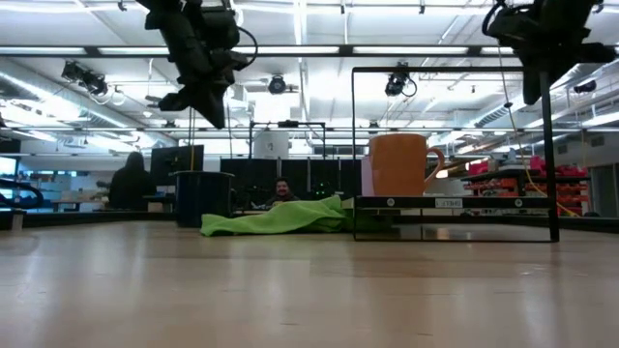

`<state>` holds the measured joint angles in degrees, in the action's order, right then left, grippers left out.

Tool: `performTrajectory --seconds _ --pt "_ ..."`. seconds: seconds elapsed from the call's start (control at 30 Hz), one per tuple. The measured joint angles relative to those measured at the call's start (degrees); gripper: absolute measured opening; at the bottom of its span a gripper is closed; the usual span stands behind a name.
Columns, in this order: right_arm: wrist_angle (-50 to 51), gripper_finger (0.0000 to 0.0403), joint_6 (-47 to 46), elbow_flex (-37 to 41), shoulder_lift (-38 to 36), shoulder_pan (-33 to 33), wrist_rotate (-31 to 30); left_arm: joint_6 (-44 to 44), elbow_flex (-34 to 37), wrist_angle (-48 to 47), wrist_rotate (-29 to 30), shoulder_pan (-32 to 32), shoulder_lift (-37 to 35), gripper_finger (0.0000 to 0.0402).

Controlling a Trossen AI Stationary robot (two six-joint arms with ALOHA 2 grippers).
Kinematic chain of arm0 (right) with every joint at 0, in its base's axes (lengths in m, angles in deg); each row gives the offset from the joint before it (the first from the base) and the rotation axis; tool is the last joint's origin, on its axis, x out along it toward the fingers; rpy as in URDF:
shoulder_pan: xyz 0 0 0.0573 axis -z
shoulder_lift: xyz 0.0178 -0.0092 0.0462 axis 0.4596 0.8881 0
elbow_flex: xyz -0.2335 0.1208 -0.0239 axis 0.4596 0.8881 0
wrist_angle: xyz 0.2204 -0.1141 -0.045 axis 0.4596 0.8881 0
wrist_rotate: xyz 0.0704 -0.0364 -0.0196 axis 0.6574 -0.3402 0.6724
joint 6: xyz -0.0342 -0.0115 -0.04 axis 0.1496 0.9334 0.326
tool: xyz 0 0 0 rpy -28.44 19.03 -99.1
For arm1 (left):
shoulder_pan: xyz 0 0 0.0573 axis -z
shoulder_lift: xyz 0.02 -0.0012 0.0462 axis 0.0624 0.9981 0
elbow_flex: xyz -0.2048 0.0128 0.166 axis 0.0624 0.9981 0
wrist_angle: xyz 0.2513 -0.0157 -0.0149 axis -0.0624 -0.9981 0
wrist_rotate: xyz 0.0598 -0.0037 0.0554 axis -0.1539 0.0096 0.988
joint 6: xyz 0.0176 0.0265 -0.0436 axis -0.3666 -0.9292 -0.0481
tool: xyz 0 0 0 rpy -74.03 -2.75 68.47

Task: Stack small to large cups/mugs on shelf
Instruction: Put the blue mug on the shelf

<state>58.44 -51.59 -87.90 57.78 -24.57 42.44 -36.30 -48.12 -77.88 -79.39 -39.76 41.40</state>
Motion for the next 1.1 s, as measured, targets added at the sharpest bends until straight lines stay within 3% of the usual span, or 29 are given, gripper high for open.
performTrajectory --seconds 0.23,0.53,0.7,0.93,1.1 --pt "-0.08 0.0010 -3.93 0.64 -1.46 -5.35 0.06 -1.13 0.09 -3.80 1.03 -1.82 -1.45 0.0040" --pt "-3.35 0.0005 -16.81 13.26 -6.21 -11.18 3.85 -2.98 0.03 -9.75 4.78 -5.28 -2.74 0.0046" --pt "-5.28 0.0008 -19.04 15.03 -6.38 -13.49 4.38 -2.60 0.04 -12.17 5.17 -8.82 -2.88 0.0041" --pt "-5.10 0.0008 -19.05 15.06 -6.52 -13.86 3.49 6.64 0.04 -18.94 5.49 -10.62 -2.88 0.0037" --pt "-5.10 0.0008 -18.98 15.06 -6.52 -13.86 3.30 18.22 0.04 -20.52 6.49 -10.41 -3.03 0.0038"
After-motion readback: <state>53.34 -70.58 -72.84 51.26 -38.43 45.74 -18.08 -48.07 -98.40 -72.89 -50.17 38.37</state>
